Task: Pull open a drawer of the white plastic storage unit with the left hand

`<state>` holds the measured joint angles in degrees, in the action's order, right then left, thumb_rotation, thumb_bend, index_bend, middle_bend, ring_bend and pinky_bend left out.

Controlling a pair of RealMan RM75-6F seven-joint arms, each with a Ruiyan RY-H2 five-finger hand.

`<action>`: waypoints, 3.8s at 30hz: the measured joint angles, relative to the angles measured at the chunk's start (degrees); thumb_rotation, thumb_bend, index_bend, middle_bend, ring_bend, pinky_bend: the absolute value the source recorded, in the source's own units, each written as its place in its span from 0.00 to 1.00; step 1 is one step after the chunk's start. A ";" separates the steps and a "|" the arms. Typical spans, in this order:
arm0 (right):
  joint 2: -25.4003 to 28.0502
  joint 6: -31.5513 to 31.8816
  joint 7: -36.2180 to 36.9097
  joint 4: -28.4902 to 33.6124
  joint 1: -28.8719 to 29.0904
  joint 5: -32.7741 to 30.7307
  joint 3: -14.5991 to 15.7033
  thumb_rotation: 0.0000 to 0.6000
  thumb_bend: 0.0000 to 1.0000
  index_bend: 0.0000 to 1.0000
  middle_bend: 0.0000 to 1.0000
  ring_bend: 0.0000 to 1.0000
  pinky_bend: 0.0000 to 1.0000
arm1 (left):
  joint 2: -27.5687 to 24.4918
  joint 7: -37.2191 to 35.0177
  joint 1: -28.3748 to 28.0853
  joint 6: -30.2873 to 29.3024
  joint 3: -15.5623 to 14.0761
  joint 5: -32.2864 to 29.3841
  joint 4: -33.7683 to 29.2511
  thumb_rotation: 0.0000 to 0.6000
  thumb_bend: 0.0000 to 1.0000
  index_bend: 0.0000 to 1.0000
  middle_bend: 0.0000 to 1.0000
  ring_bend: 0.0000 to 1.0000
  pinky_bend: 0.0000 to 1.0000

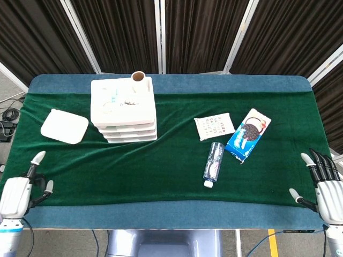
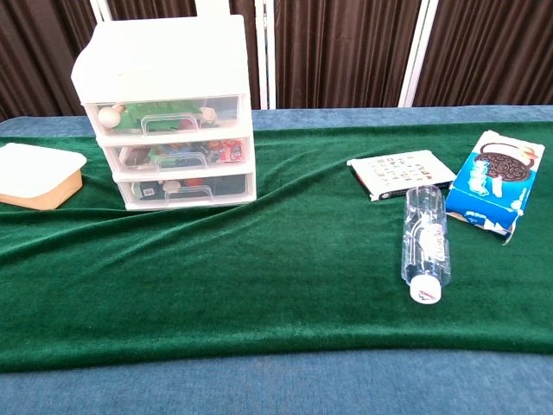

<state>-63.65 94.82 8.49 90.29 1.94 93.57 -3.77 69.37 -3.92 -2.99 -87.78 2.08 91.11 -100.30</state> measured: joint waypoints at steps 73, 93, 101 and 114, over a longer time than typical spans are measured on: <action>2.12 0.69 8.91 -1.34 -0.37 -1.04 -0.82 1.00 0.09 0.08 0.00 0.00 0.00 | 19.53 -41.78 -32.20 38.82 9.53 -16.04 18.95 1.00 0.64 0.00 0.81 0.71 0.67; 2.17 0.61 9.05 -1.38 -0.34 -1.19 -0.90 1.00 0.09 0.08 0.00 0.00 0.00 | 20.13 -40.27 -33.12 39.14 10.55 -17.19 17.74 1.00 0.64 0.00 0.81 0.71 0.67; 2.16 0.69 8.94 -1.31 -0.38 -1.12 -0.88 1.00 0.09 0.08 0.00 0.00 0.00 | 19.50 -39.87 -33.28 39.44 10.65 -17.40 16.66 1.00 0.64 0.01 0.81 0.71 0.67; 2.22 0.80 8.88 -1.20 -0.42 -1.11 -0.91 1.00 0.09 0.08 0.00 0.00 0.00 | 18.97 -39.75 -33.03 39.56 9.93 -16.84 15.81 1.00 0.64 0.03 0.81 0.71 0.67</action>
<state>-61.43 95.62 17.37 89.09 1.52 92.46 -4.68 88.35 -43.67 -36.02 -48.22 12.01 74.27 -84.48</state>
